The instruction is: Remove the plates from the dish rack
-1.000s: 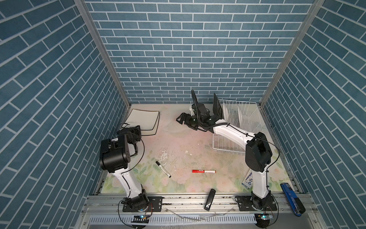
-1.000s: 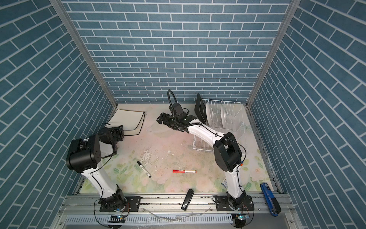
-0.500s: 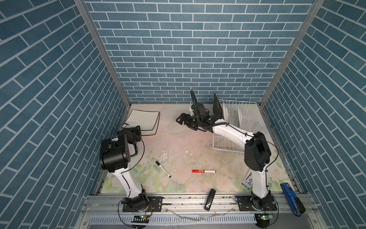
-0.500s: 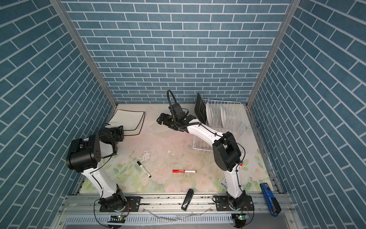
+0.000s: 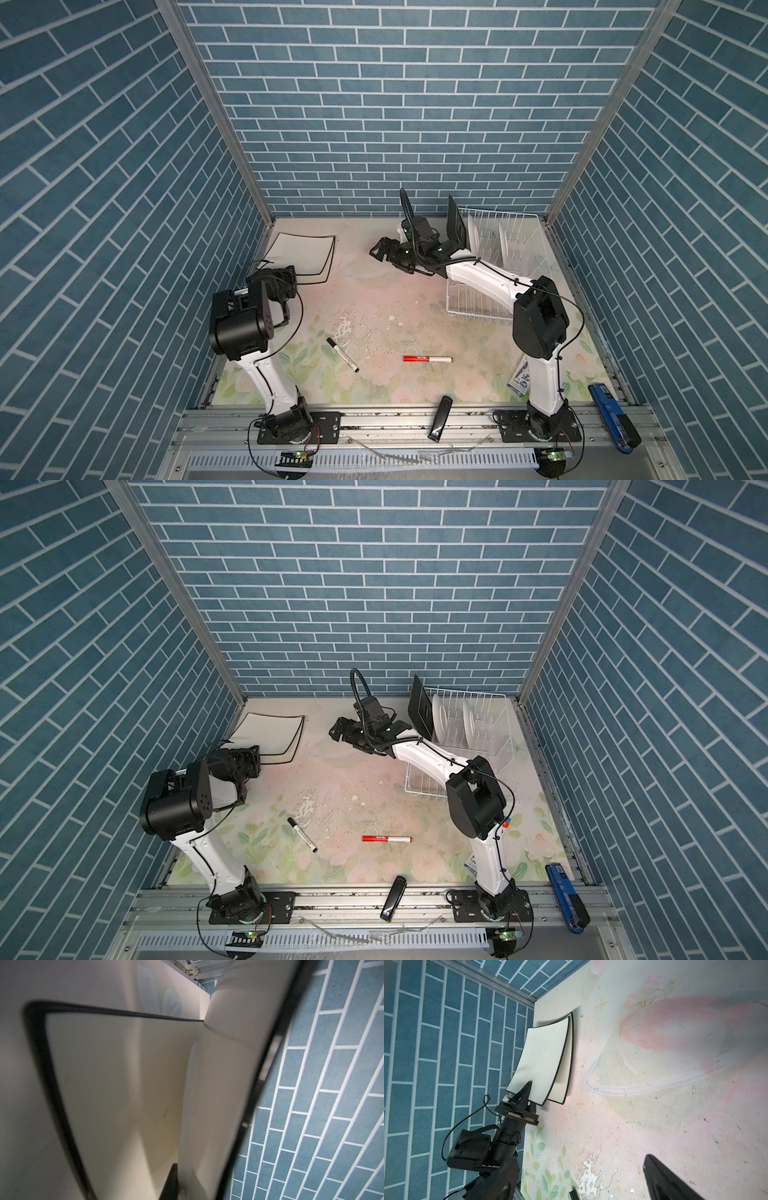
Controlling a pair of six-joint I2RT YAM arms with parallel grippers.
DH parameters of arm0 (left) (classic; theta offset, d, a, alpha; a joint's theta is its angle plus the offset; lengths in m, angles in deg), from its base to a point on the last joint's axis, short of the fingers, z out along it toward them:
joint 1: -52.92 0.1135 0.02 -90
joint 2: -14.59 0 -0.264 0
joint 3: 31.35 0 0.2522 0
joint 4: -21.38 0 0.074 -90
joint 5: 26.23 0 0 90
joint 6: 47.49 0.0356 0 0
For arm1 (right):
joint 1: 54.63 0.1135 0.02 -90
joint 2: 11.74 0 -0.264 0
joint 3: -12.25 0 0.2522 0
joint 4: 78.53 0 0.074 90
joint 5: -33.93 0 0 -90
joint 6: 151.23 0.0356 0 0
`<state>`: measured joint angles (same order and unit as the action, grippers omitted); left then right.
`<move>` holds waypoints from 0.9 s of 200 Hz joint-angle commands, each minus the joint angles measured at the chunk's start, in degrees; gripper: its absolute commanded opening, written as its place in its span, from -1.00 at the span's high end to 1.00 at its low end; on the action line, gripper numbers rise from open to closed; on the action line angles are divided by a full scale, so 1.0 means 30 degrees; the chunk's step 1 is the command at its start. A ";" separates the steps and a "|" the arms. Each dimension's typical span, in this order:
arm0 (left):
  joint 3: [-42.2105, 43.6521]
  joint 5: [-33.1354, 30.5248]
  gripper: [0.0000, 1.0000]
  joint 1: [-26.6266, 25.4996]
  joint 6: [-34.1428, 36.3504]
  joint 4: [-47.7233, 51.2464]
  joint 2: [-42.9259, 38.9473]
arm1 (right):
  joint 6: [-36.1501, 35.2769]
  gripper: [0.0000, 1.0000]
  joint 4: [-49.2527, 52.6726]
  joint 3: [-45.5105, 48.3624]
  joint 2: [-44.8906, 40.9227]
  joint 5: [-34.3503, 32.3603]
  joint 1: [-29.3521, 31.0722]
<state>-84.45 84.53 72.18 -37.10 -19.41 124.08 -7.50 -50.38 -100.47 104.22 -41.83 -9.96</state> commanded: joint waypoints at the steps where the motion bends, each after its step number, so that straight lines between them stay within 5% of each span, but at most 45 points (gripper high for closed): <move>1: -0.0923 0.0222 1.00 0.0134 0.0376 -0.3024 -0.0231 | 0.0427 -0.89 0.0068 -0.0942 0.0273 0.0204 -0.0064; 49: -0.1007 0.0203 0.89 0.0130 0.0755 -0.1554 -0.0573 | 0.0427 -0.89 -0.0041 -0.0834 0.0222 0.0263 -0.0095; 104: -0.1125 0.0271 0.20 0.0129 0.0557 -0.0448 -0.0703 | 0.0426 -0.89 -0.0114 -0.0601 0.0060 0.0236 -0.0136; 180: -0.1728 0.0554 -0.14 0.0112 0.1095 0.3144 -0.1495 | 0.0521 -0.89 -0.0300 -0.0495 -0.0172 0.0149 -0.0150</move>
<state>-86.35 84.83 72.29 -35.99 -13.64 123.07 -7.08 -50.60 -100.47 104.33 -41.46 -10.16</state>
